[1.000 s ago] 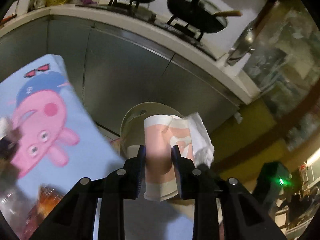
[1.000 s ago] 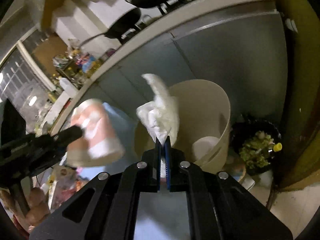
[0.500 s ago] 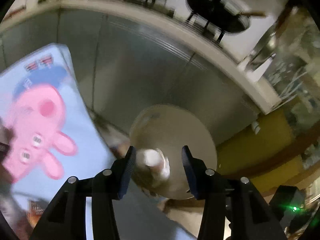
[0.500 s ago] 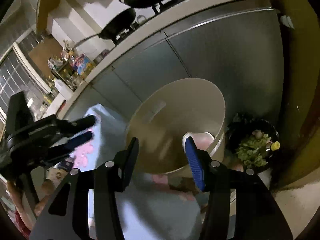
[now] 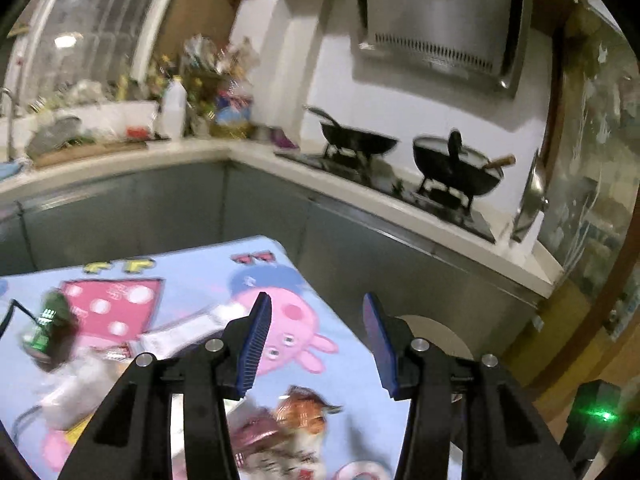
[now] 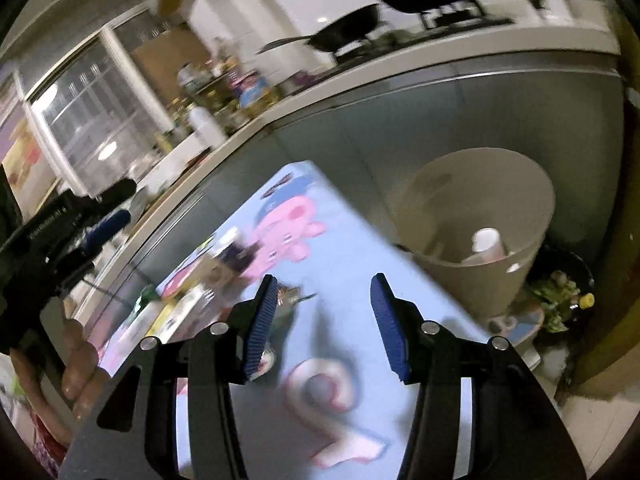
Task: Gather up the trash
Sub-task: 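Return both grippers to the table over the snack wrappers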
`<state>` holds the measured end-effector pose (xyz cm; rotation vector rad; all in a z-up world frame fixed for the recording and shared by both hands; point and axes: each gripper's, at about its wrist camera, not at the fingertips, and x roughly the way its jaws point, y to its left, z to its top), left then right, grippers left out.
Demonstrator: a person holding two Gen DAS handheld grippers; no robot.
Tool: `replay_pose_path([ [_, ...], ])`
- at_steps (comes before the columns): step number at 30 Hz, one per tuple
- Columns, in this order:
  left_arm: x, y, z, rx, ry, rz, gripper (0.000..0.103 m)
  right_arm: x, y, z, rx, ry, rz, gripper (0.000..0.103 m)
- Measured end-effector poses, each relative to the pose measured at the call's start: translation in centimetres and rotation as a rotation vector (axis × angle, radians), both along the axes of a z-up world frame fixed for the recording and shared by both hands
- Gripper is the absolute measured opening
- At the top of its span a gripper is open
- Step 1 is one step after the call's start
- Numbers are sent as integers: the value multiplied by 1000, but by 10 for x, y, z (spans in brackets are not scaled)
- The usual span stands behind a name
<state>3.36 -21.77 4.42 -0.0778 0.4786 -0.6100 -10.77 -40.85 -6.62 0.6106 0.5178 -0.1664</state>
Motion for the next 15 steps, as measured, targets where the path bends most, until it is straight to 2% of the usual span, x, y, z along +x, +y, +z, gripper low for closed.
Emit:
replay_pose_path([
  [2, -8, 21, 7, -8, -33, 24, 51, 1, 16, 5, -12, 1, 26, 49],
  [5, -18, 41, 15, -16, -70, 59, 64, 0, 38, 9, -26, 14, 59, 49],
  [15, -34, 104, 24, 8, -130, 150, 66, -13, 80, 18, -78, 32, 116, 49],
])
